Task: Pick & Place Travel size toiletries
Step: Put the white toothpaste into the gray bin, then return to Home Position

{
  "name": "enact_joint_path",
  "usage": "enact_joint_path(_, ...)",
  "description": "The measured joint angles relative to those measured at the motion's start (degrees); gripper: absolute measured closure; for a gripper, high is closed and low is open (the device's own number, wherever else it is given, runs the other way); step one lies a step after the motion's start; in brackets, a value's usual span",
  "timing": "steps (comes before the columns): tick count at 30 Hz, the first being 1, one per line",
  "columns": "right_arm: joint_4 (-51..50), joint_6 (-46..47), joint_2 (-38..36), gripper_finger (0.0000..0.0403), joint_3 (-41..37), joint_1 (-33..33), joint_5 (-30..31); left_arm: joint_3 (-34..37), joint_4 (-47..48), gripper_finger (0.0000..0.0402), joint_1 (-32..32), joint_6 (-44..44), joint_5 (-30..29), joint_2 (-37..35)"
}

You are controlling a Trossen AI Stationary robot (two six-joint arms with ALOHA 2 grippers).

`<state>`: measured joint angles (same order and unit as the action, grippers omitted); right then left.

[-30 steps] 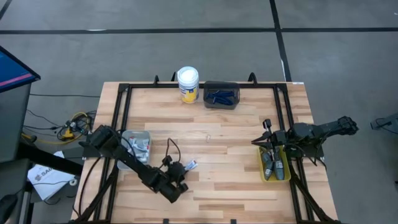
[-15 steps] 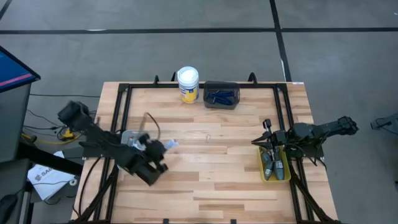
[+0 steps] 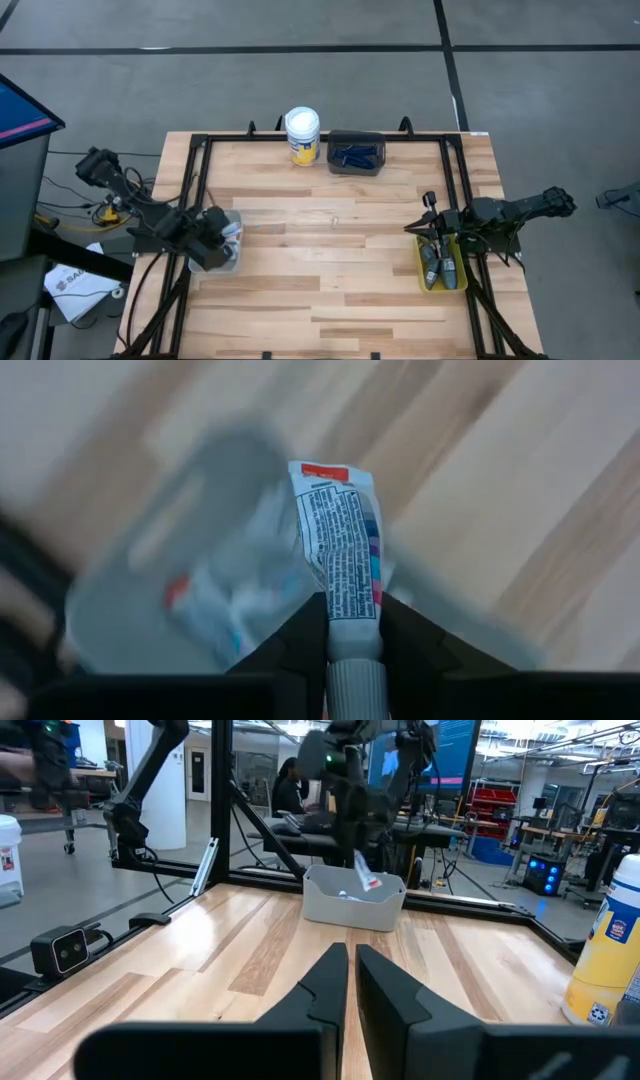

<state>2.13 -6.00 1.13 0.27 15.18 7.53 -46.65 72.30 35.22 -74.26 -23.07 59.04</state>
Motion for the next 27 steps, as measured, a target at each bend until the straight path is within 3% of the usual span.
enact_joint_path(6, 0.0, 0.0, -0.01, 0.0386, -0.01, 0.0, 0.02, 5.48, 0.72, 0.0335, 0.0, -3.66, 13.18, -2.72)
enact_joint_path(15, 0.0, 0.0, 0.0, 0.0386, -0.01, 0.0, 0.01, 5.31, 0.31, 0.0317, 0.13, -0.77, 13.72, -2.55)
enact_joint_path(27, 0.0, 0.0, -0.02, 0.0386, -0.02, -0.01, 0.01, 4.96, -2.8, 0.0219, -0.66, 5.25, 13.93, -2.52)
